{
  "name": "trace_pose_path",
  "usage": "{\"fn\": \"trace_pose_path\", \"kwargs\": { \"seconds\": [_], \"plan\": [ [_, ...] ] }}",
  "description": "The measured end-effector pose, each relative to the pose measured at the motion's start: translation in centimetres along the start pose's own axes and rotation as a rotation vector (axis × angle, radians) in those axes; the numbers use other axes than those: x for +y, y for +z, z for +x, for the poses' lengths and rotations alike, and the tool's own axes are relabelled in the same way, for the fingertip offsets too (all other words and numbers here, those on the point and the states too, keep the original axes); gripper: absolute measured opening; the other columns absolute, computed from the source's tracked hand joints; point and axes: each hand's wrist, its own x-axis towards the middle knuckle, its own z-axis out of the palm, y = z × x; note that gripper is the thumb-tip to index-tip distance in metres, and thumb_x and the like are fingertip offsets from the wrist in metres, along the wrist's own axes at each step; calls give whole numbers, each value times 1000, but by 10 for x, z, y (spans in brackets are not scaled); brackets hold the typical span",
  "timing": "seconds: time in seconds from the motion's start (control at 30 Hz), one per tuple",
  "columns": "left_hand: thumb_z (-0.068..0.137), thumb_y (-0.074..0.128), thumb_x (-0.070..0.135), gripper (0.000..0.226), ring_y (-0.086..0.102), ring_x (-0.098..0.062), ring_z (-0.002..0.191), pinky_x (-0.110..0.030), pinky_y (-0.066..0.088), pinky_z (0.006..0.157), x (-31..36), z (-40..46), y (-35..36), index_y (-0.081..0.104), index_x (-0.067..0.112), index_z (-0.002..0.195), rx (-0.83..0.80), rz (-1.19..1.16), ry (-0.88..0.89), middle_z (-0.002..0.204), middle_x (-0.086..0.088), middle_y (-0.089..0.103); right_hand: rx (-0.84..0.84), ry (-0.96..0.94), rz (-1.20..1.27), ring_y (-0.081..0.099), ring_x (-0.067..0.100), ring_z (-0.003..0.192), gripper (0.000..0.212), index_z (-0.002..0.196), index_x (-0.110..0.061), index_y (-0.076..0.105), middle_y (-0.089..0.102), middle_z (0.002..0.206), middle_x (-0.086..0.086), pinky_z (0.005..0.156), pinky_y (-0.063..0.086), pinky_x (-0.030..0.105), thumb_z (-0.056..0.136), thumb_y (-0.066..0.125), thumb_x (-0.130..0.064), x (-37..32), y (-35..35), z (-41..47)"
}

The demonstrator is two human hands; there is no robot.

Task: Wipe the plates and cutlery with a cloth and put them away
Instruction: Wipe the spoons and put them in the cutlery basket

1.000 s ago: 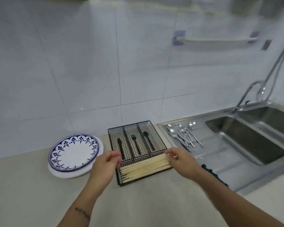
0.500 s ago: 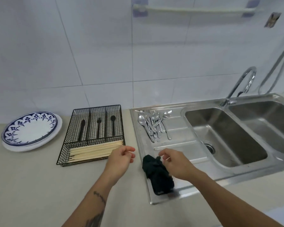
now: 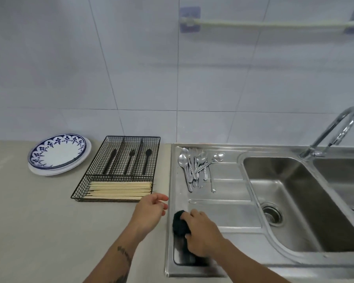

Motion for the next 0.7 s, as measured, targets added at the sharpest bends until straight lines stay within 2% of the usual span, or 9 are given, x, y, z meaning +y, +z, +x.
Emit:
{"fn": "trace_pose_path", "kwargs": {
  "seconds": [0.13,0.23,0.37,0.47,0.53,0.7],
  "plan": [
    [94,47,3,29,66,-14,81,-19,45,63,14,14,14,69,20,102,-5,-15,11,97,-5,73,120,95,206,54,24,108,37,118,-29,48,53,116,-2,89,46,34,83,56,-23,35,-26,7],
    [95,48,5,28,66,-14,83,-19,47,64,22,33,28,69,19,105,-8,-8,19,97,-5,72,184,126,304,55,21,99,29,109,-32,50,54,106,-3,82,46,34,84,60,-21,56,-53,17],
    [97,51,10,23,65,-15,77,-26,51,67,35,68,48,70,17,108,15,43,55,94,-1,72,269,130,343,52,16,98,35,118,-34,49,52,111,-7,87,48,32,88,62,-22,76,-86,34],
    [100,53,19,18,65,-13,75,-27,56,70,46,98,63,68,22,109,87,190,107,102,4,70,303,102,320,51,14,99,38,123,-32,46,46,110,-8,89,48,31,90,61,-22,87,-98,46],
    [100,54,22,17,64,-10,67,-27,58,68,48,120,74,67,24,111,126,296,122,101,8,69,303,95,307,50,14,100,40,125,-33,45,43,111,-10,89,48,30,90,61,-22,94,-99,54],
    [97,57,31,12,65,-9,73,-31,61,71,49,159,95,68,26,95,242,555,102,87,10,66,289,118,362,51,13,99,41,124,-34,45,44,111,-11,88,50,32,89,63,-24,106,-90,74]
  ]
}}
